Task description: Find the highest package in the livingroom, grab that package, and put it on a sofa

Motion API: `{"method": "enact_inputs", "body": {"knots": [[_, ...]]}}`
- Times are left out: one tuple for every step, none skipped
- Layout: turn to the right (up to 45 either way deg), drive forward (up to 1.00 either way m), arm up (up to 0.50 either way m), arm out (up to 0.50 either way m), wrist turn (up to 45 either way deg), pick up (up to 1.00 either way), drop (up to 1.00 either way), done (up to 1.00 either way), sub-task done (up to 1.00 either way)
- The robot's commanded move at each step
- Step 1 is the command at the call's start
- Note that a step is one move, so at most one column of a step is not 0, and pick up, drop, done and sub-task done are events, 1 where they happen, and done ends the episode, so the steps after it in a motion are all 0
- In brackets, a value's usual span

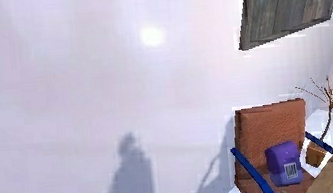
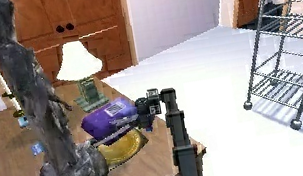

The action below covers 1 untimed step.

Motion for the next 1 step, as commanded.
{"method": "enact_inputs", "body": {"knots": [[0.0, 0.00, 0.20, 0.00, 0.0, 0.00, 0.00, 0.00, 0.00]]}}
